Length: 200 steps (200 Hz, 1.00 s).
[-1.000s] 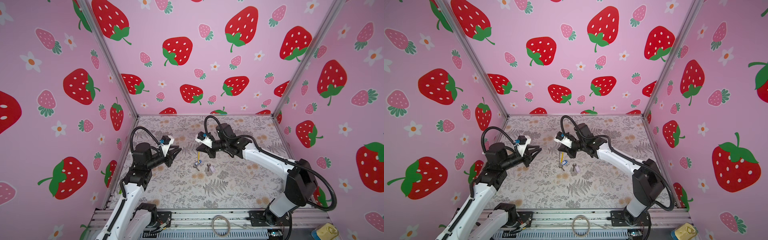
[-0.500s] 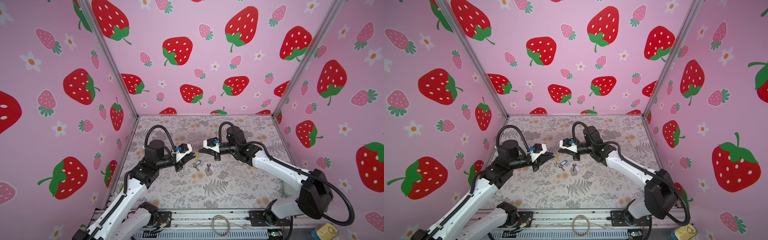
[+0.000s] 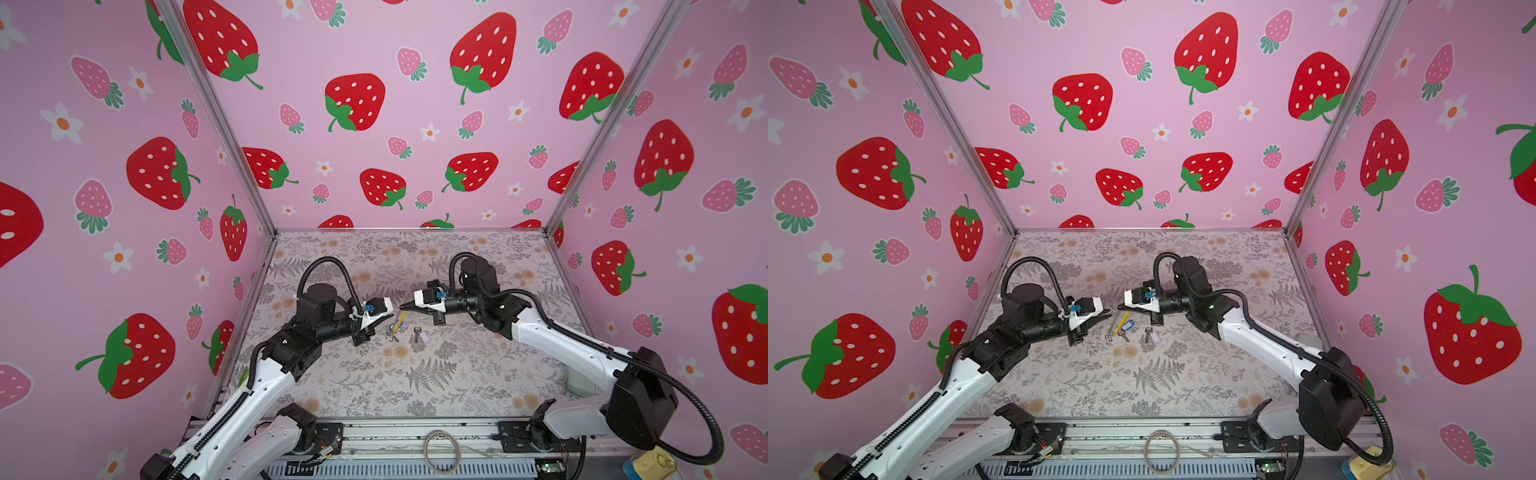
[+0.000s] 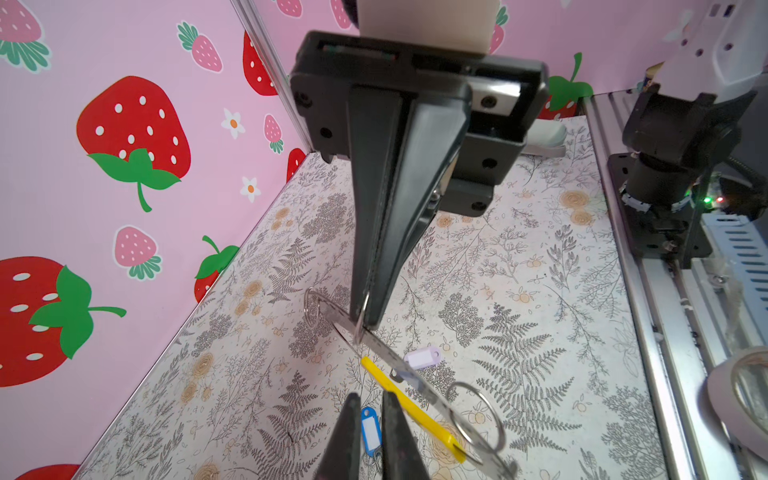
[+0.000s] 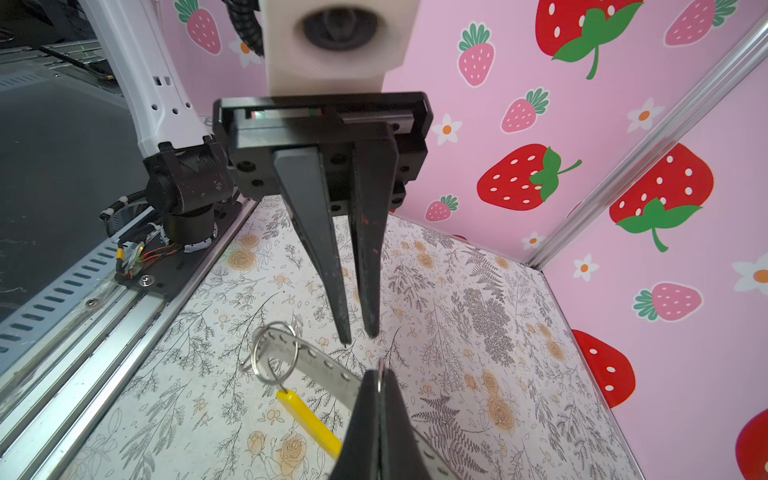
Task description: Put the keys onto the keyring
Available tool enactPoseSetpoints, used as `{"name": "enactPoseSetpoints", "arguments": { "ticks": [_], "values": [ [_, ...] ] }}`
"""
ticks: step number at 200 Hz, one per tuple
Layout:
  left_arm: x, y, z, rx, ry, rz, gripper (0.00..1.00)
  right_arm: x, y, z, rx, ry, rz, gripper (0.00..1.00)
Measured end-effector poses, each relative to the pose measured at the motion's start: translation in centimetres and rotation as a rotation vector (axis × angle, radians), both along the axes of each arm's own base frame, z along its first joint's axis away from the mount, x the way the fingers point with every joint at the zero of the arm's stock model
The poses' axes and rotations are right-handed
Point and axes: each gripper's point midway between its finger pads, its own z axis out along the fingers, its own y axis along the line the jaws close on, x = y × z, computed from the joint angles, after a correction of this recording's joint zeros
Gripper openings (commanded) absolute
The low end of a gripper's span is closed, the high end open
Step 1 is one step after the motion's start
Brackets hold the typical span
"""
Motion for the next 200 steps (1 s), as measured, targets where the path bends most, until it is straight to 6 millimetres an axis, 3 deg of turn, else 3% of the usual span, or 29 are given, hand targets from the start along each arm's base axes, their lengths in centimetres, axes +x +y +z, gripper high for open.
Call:
{"name": "enactPoseSetpoints", "arguments": {
  "ticks": [145,194,200],
  "values": [
    [-0.2,-1.9,1.2,0.028,-0.072,-0.070,0.15,-0.6,-0.1,0.0,0.008,-0.018,0.037,0.00],
    [0.0,-2.2,0.9,0.052,-0.080,-0.074,0.07,-0.5,-0.2,-0.2,0.006,-0.012,0.038,0.00],
    [0.1,-2.2,0.8,0.055,-0.081,-0.072,0.01,-0.5,-0.2,-0.2,0.004,-0.009,0.039,0.00]
  ]
}}
